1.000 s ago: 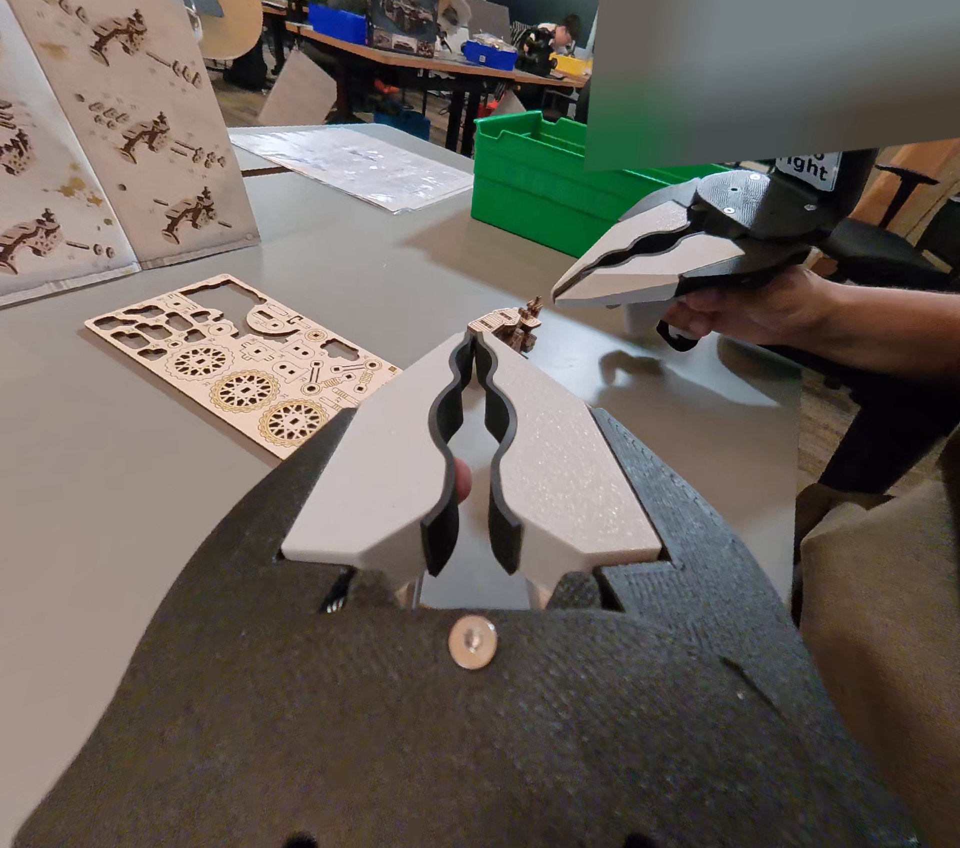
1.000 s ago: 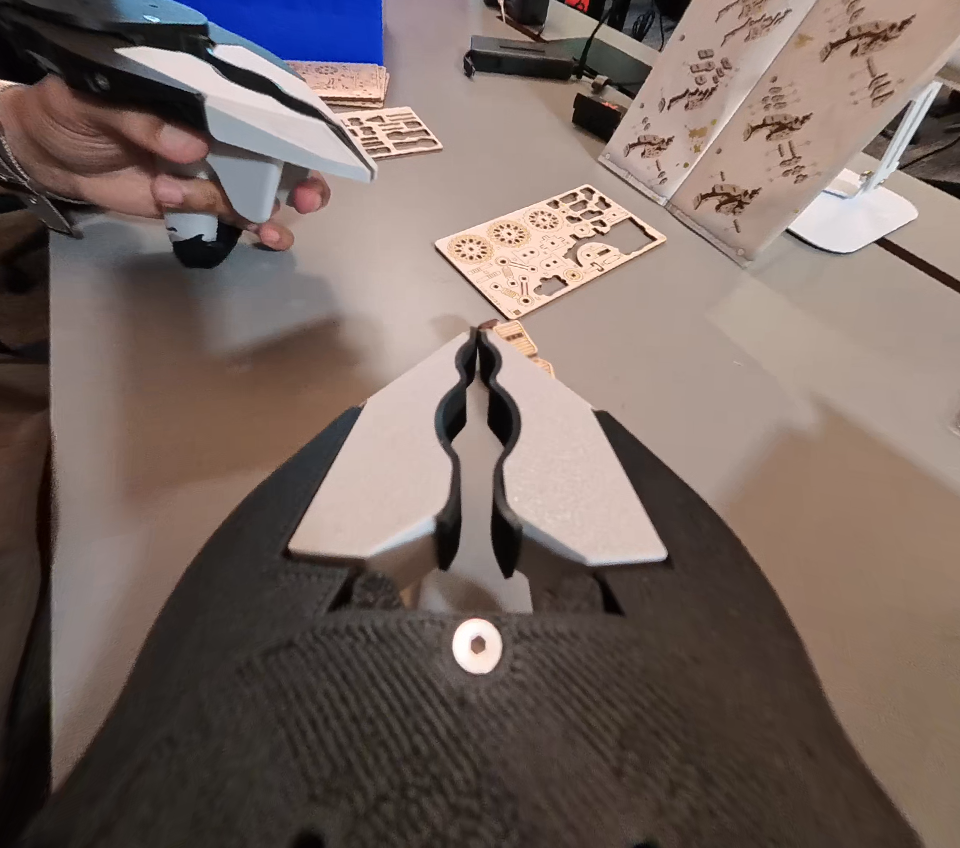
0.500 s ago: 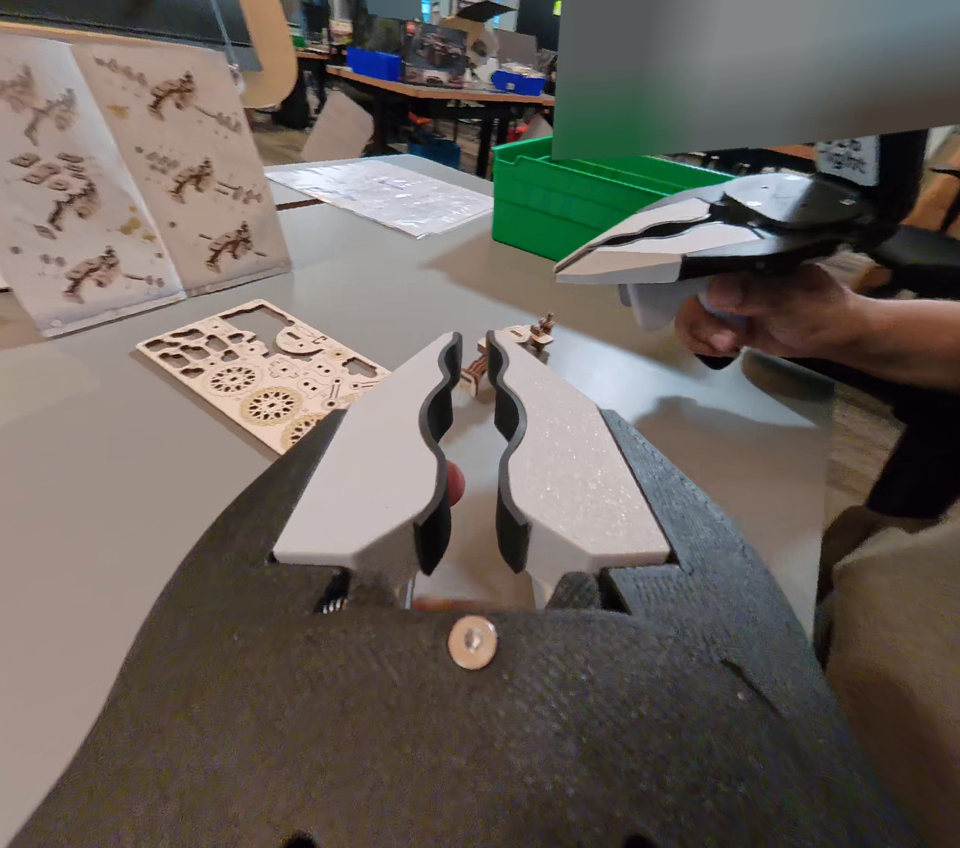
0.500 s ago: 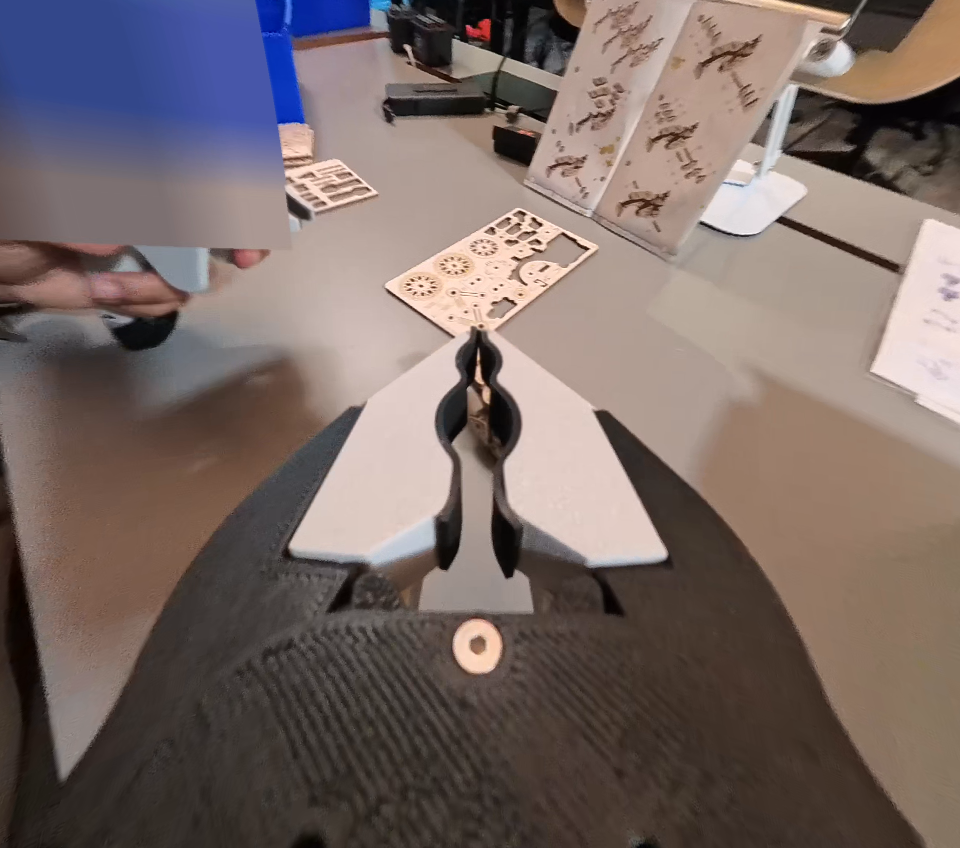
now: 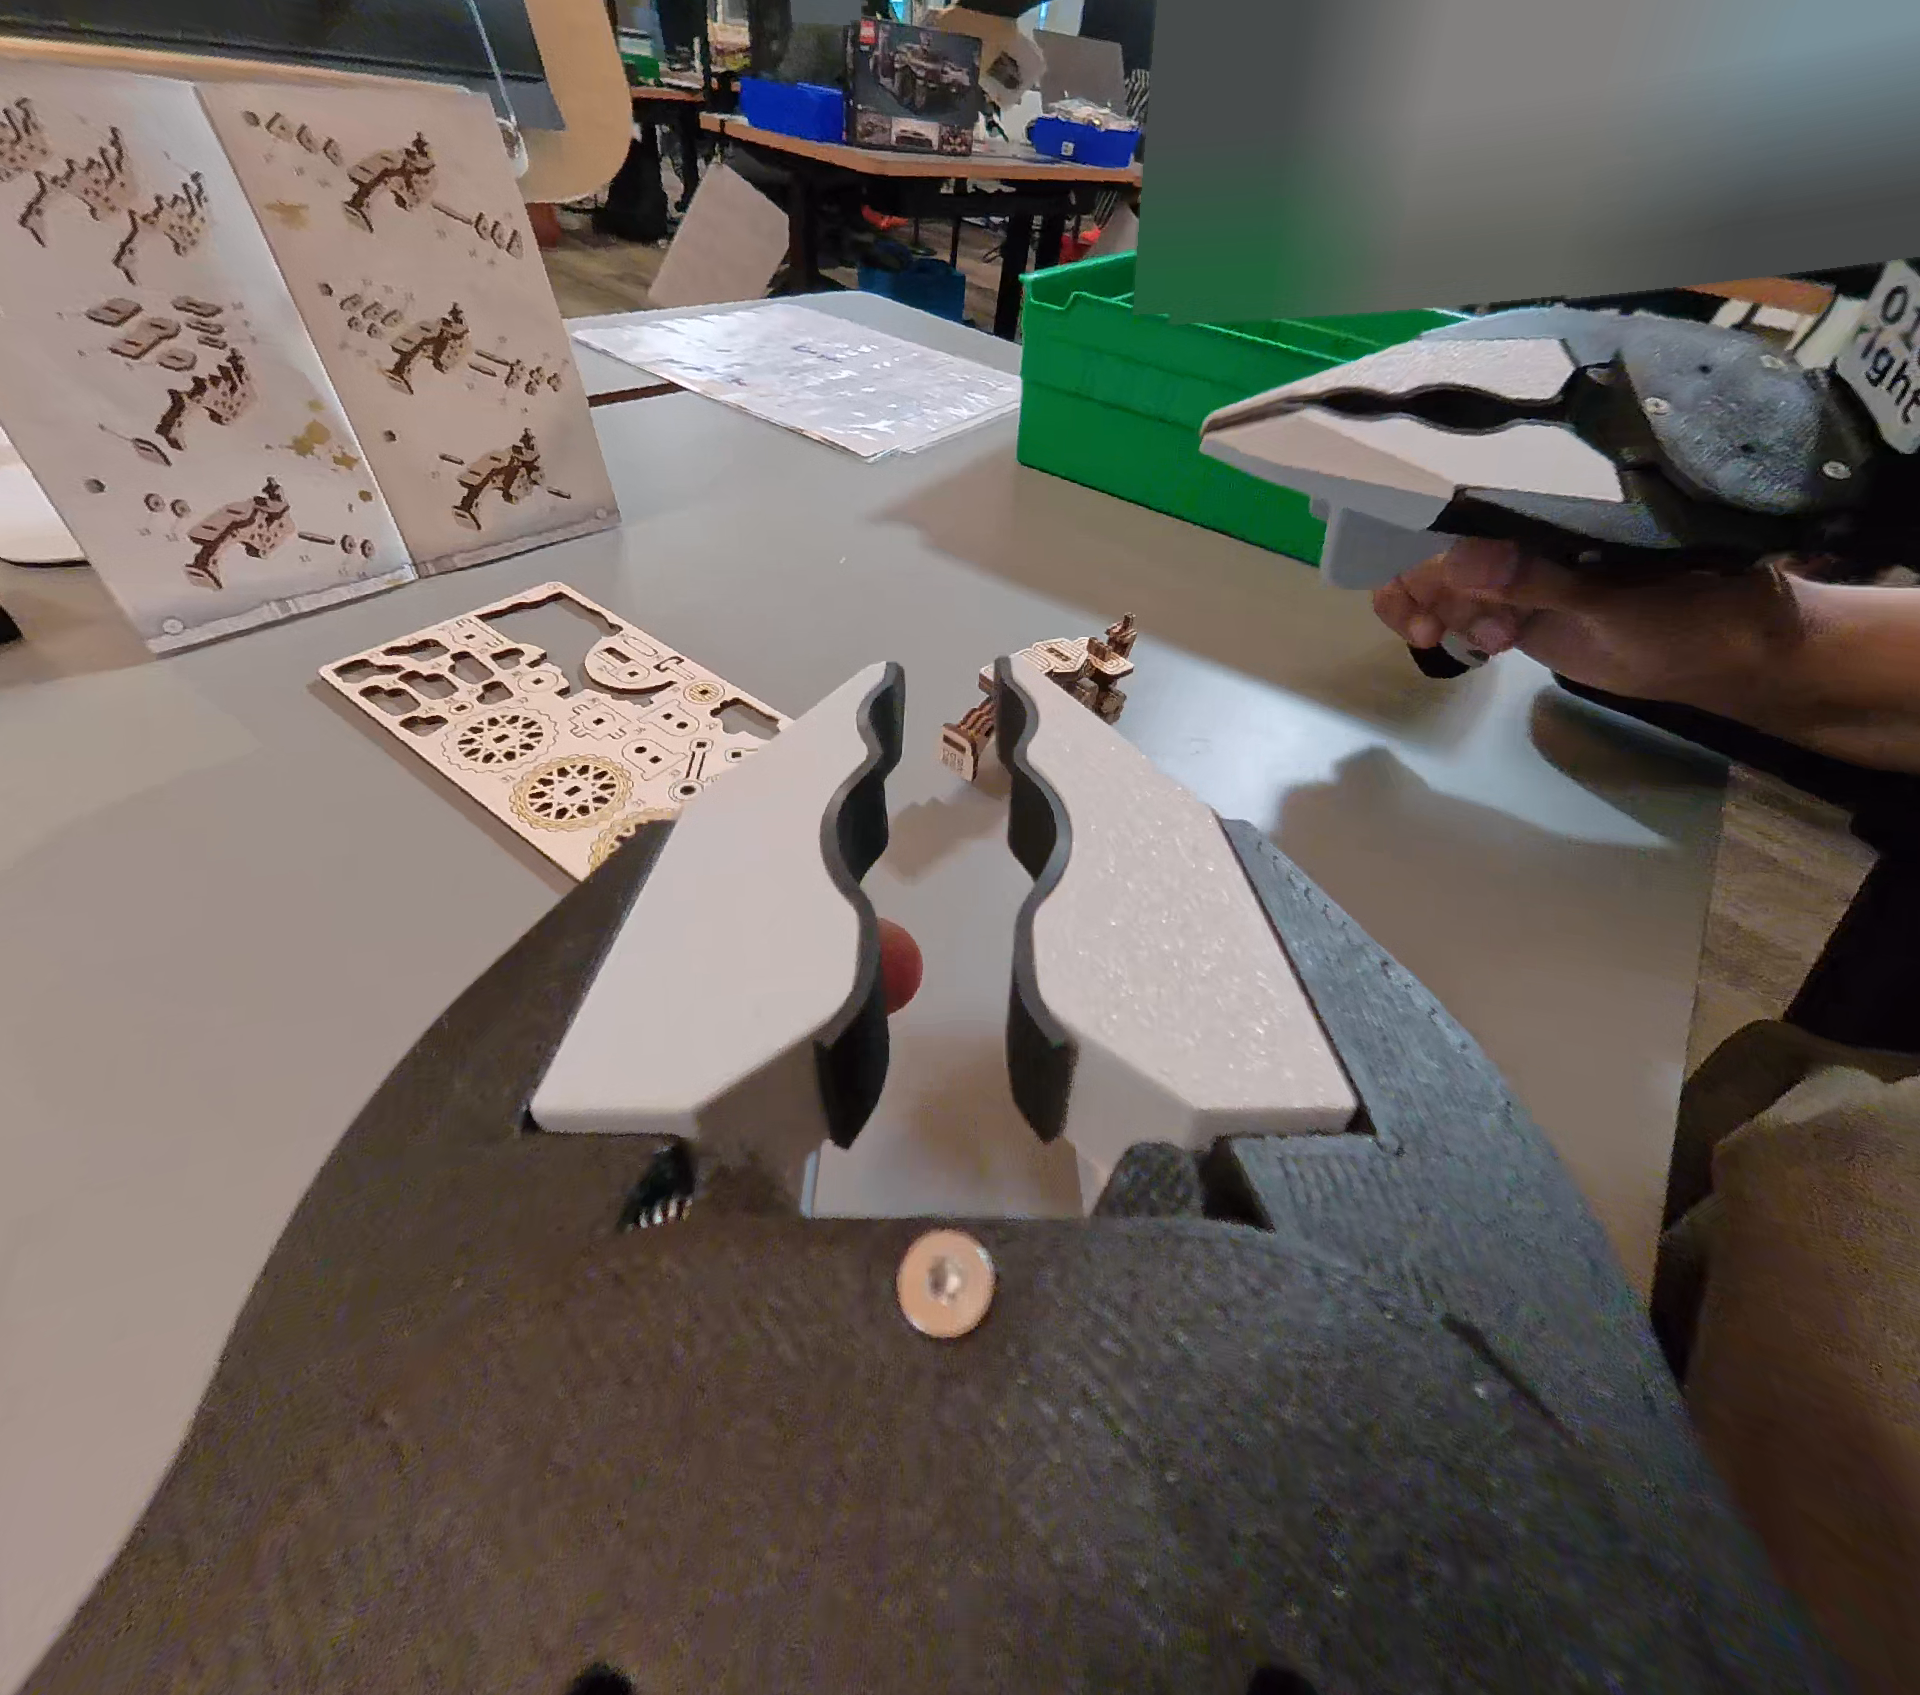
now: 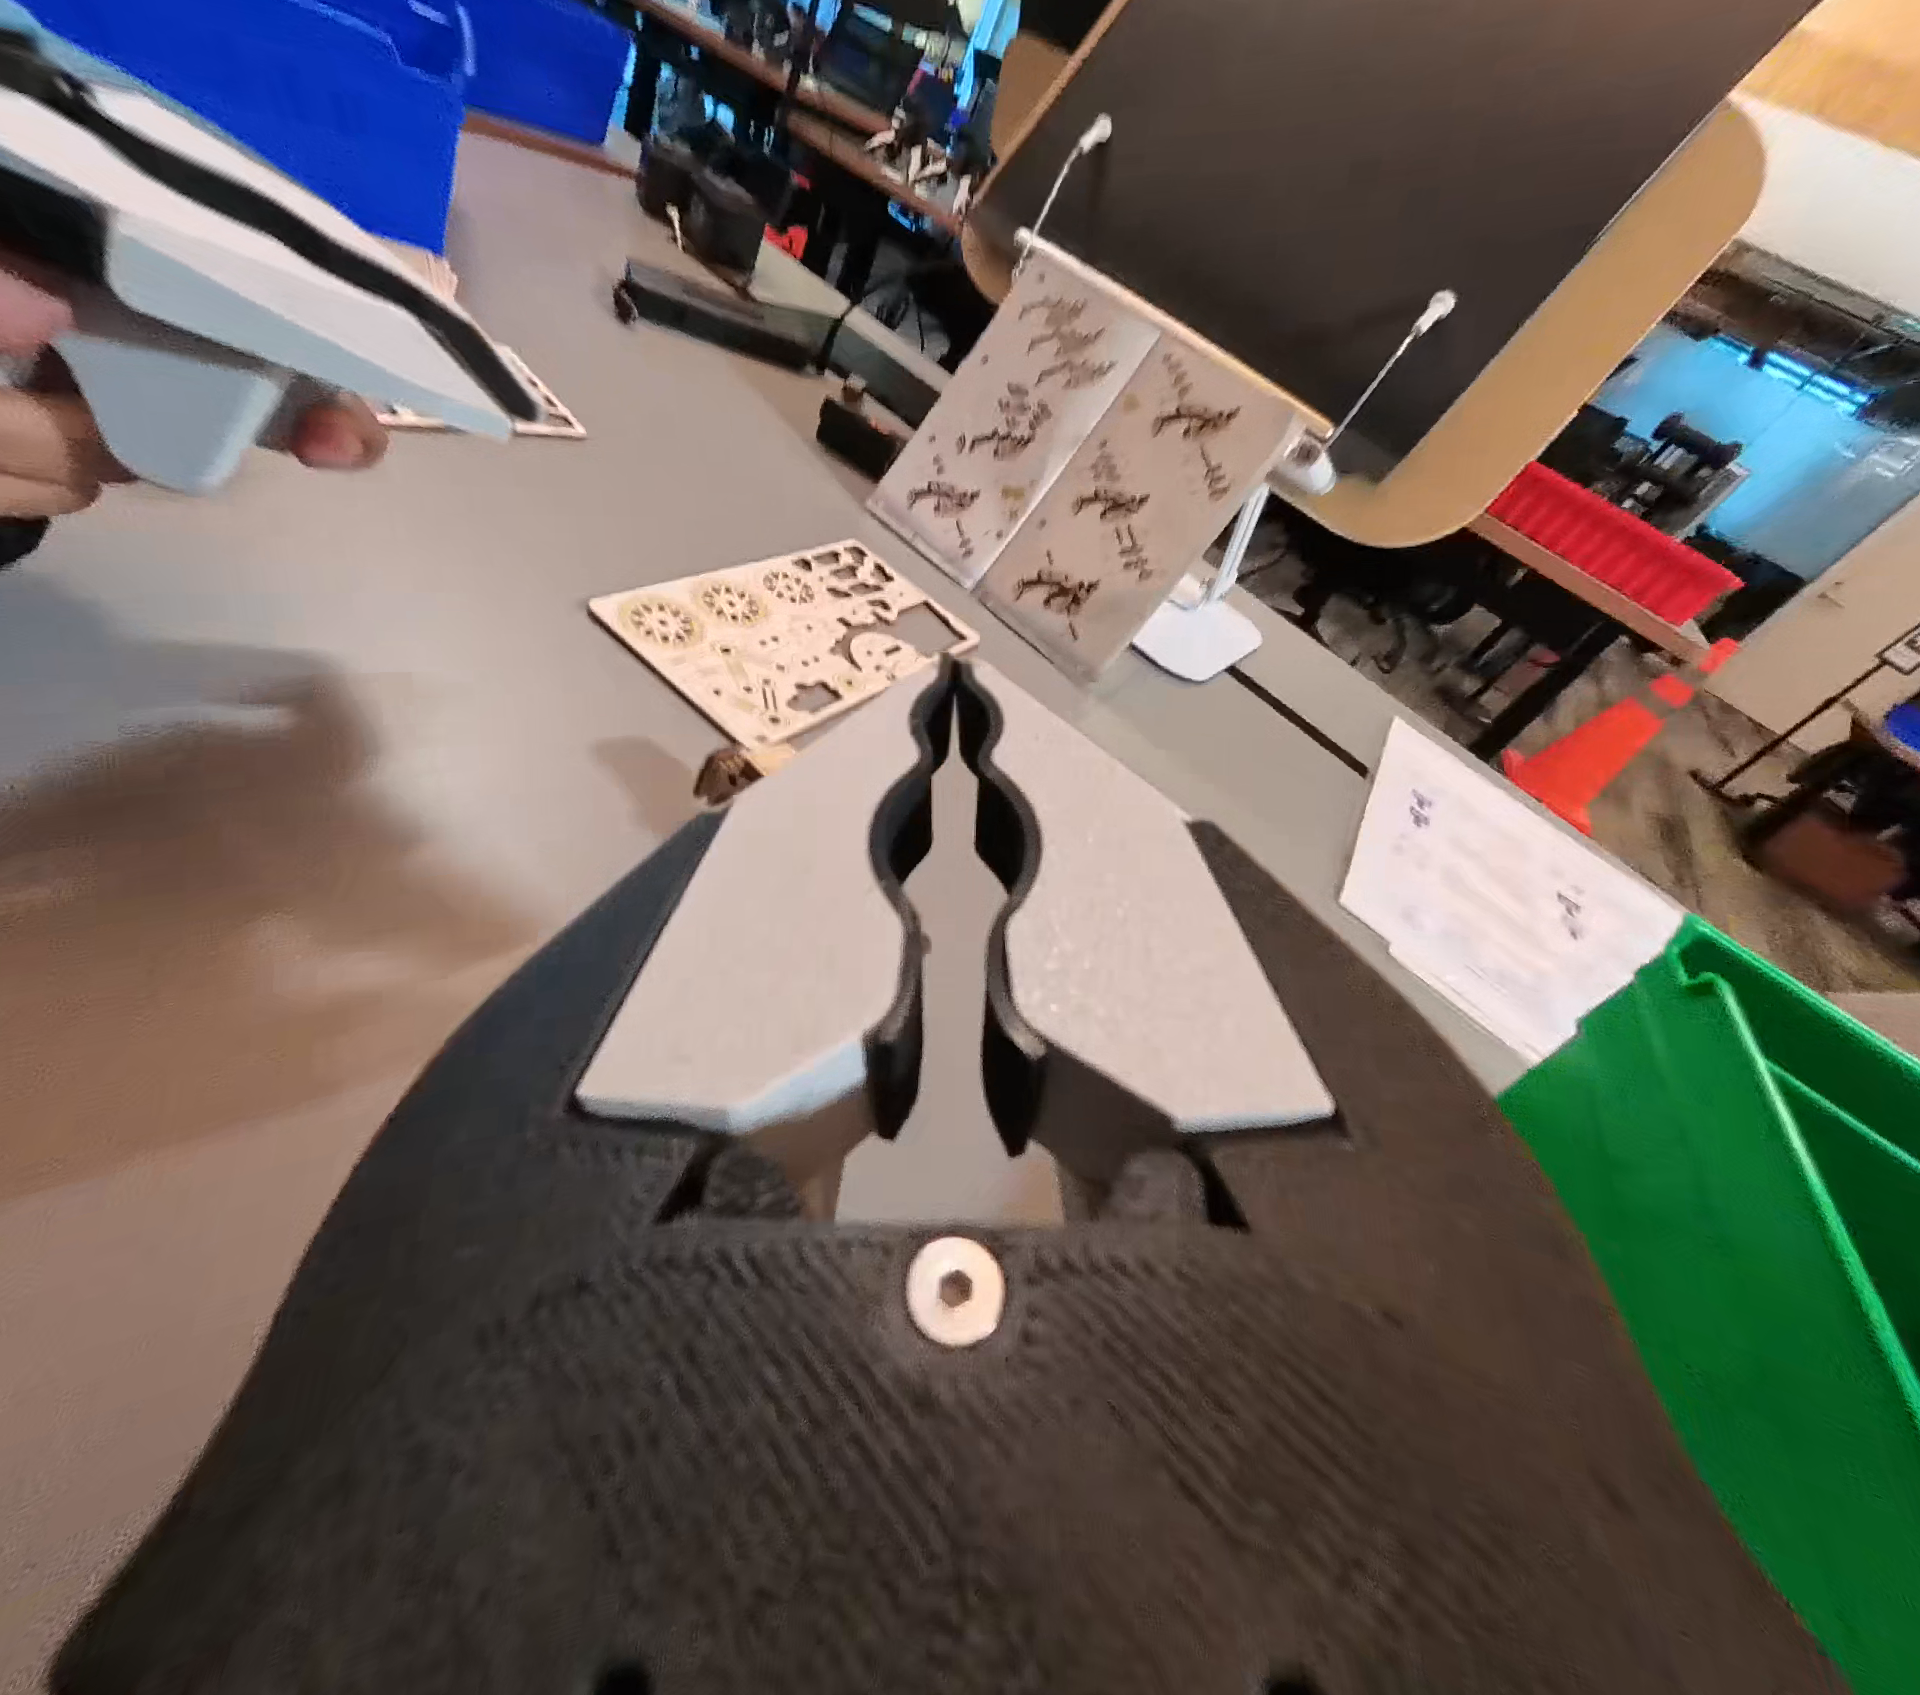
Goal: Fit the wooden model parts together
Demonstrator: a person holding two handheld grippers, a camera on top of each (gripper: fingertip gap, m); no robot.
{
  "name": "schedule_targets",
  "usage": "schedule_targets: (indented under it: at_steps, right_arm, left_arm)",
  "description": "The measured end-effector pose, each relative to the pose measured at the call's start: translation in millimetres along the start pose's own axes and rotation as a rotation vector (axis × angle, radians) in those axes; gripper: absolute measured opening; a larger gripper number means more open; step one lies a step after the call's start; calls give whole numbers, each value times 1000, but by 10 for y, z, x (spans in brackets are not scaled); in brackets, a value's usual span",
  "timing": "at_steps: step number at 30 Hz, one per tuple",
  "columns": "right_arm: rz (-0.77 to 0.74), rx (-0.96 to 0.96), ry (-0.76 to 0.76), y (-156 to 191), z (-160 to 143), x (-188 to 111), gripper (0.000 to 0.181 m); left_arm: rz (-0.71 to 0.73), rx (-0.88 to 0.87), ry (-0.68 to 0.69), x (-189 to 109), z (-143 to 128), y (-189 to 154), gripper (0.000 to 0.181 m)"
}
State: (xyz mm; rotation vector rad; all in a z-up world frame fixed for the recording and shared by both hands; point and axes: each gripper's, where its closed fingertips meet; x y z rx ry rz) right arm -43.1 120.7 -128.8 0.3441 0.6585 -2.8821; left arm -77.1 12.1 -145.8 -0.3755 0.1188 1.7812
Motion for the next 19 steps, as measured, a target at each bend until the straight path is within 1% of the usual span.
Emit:
schedule_targets:
  at_steps: [4,6,7,10,13,18,19]
  right_arm:
    - [46,82,-14,98,64,-12,0]
    - [77,111,24,142,23,12,2]
    - [93,136,44,149,2,23,0]
    - [115,268,101,85,-60,44,0]
    - [178,378,97,43,-72,26,0]
    - [276,458,69,10,-107,11,1]
    - [290,474,58,1,-104,9,4]
  left_arm:
    - [-36,-25,44,37,-70,-15,17]
    - [-55,-41,59,46,-88,-27,18]
    - [-61,-47,61,47,-90,-29,18]
    - [-63,-58,67,48,-97,-10,17]
    - [-59,-68,64,49,-96,10,17]
    - [-49,-61,64,57,-106,21,17]
    - [-46,-59,64,58,-107,24,17]
Point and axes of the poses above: each gripper's, where its closed fingertips meet, x out along the fingers, z out of its top, y = z × x across the jaws, and after that the axes turned 12 degrees about y, right-handed
